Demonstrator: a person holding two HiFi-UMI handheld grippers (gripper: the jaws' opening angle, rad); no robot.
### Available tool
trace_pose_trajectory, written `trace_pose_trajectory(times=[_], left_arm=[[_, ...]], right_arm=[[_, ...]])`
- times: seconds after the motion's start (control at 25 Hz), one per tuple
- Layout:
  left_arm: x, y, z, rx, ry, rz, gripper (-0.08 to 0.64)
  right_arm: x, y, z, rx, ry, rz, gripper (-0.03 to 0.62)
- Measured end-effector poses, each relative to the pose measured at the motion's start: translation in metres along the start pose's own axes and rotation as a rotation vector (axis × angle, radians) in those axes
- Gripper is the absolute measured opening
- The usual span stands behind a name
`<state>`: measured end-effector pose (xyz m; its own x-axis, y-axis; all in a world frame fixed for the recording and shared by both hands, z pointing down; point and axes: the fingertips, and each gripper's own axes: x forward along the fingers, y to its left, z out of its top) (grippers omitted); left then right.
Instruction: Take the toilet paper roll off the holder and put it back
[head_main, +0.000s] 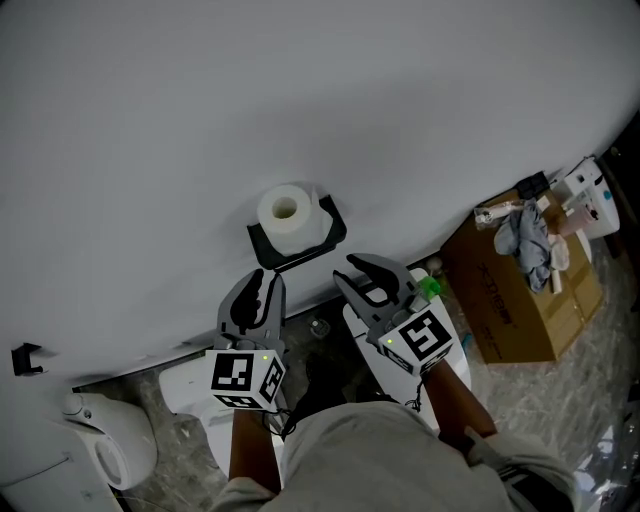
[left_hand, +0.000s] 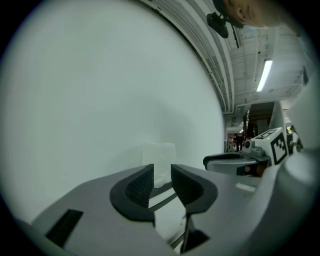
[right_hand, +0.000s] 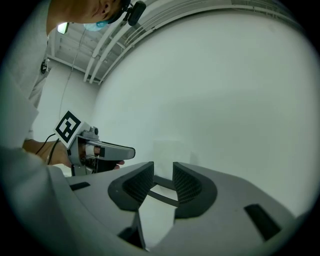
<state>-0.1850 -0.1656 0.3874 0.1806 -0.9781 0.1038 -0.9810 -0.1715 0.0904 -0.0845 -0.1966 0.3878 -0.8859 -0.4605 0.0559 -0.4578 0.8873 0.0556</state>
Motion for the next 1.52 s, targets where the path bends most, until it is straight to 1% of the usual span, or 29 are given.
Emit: trace_pose_trajectory(times=[0.12,0.24,0.36,0.44,0.72,0.92,1.04,1.28,1.4,1.52], left_arm=[[0.006,0.004,0.004,-0.009,-0.001,-0.033,0.123],[0.013,0.009,0.011,-0.041,-0.013,-0.07,0.172],[0.02,0.013,0.015,-0.059,-0.001,-0.1,0.224],[0.025,0.014,0.016,-0.067,0.007,-0.122,0.244],[0.046,0.017,0.015,-0.04,0.051,-0.189,0.281],[0.055,0.014,0.017,-0.062,0.075,-0.258,0.316],[0.061,0.014,0.018,-0.067,0.085,-0.288,0.339],[0.07,0.014,0.018,-0.038,0.104,-0.328,0.353],[0.074,0.014,0.018,-0.018,0.109,-0.348,0.353],[0.076,0.01,0.017,0.01,0.115,-0.369,0.353]], right_arm=[[0.011,0.0,-0.001,0.003,0.017,0.0,0.118],[0.021,-0.002,-0.003,0.01,0.032,-0.004,0.136],[0.028,-0.003,-0.006,0.009,0.044,-0.013,0.152],[0.033,-0.003,-0.009,0.011,0.055,-0.014,0.17],[0.052,-0.009,-0.01,0.016,0.066,-0.025,0.216],[0.063,-0.01,-0.011,0.052,0.079,-0.015,0.245],[0.07,-0.01,-0.011,0.049,0.094,-0.008,0.262],[0.084,-0.005,-0.016,0.03,0.123,-0.003,0.288],[0.09,-0.006,-0.02,0.028,0.146,-0.018,0.288],[0.098,-0.003,-0.019,0.028,0.143,-0.022,0.29]])
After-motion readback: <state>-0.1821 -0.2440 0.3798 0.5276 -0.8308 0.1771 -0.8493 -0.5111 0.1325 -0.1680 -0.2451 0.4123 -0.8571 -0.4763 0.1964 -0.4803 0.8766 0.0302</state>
